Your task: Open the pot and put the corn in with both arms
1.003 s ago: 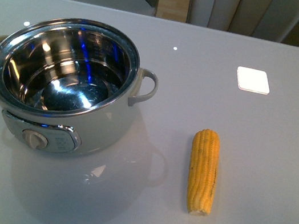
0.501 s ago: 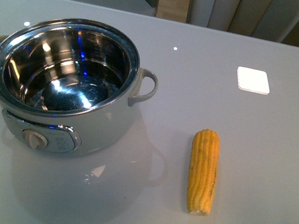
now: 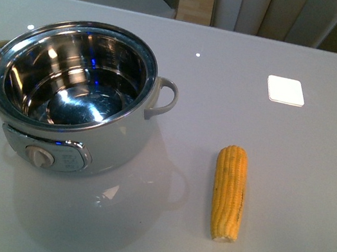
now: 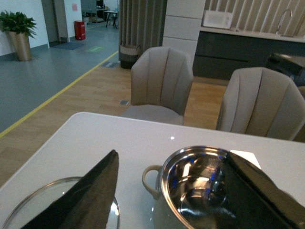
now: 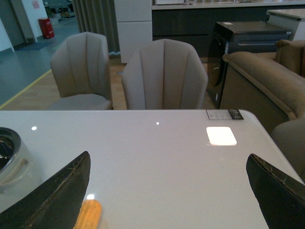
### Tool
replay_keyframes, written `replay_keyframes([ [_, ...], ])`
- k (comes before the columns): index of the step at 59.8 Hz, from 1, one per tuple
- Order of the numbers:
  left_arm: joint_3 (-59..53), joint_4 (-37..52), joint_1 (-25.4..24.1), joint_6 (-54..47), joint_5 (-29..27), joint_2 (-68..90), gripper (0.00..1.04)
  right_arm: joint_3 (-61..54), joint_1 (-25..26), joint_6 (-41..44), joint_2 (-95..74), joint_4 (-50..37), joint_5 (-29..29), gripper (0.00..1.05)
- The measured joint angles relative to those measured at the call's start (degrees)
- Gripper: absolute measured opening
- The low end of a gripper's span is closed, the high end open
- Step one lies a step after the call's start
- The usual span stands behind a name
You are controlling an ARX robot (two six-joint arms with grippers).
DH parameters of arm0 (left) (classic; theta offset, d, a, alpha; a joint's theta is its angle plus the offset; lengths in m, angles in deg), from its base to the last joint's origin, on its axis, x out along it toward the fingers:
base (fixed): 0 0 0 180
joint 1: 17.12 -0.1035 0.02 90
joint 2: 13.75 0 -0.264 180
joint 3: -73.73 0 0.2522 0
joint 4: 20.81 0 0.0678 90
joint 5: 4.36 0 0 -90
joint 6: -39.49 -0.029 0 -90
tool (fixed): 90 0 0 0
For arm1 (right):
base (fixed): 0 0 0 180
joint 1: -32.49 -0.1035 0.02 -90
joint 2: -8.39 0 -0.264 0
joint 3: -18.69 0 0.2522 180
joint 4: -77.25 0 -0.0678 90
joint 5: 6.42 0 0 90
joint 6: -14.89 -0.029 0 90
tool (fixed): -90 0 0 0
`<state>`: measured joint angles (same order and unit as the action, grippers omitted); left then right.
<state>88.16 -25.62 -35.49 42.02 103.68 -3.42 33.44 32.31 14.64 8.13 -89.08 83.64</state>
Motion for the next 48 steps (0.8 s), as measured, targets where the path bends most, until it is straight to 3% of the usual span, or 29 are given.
replay_keyframes([
  [4, 0.00, -5.60, 1.84, -0.92, -2.32, -5.77, 0.44, 0.00, 0.00, 0.00, -0.02, 0.02, 0.09, 0.96],
  [14, 0.00, -8.00, 8.50, -1.70, -8.79, -8.98, 0.04, 0.00, 0.00, 0.00, -0.02, 0.02, 0.09, 0.96],
  [18, 0.00, -8.81, 13.40, -1.84, -15.54, -9.68, 0.03, 0.00, 0.00, 0.00, -0.02, 0.02, 0.07, 0.96],
  [23, 0.02, -8.90, 17.53, -1.97, -17.00, -9.99, 0.03, 0.00, 0.00, 0.00, -0.02, 0.02, 0.09, 0.96],
  [42, 0.02, -8.96, 18.16, -1.92, -18.01, -9.97, 0.04, 0.00, 0.00, 0.00, -0.02, 0.02, 0.09, 0.96],
  [48, 0.02, -8.96, 18.16, -1.92, -18.03, -9.99, 0.21, 0.00, 0.00, 0.00, -0.02, 0.02, 0.09, 0.96],
])
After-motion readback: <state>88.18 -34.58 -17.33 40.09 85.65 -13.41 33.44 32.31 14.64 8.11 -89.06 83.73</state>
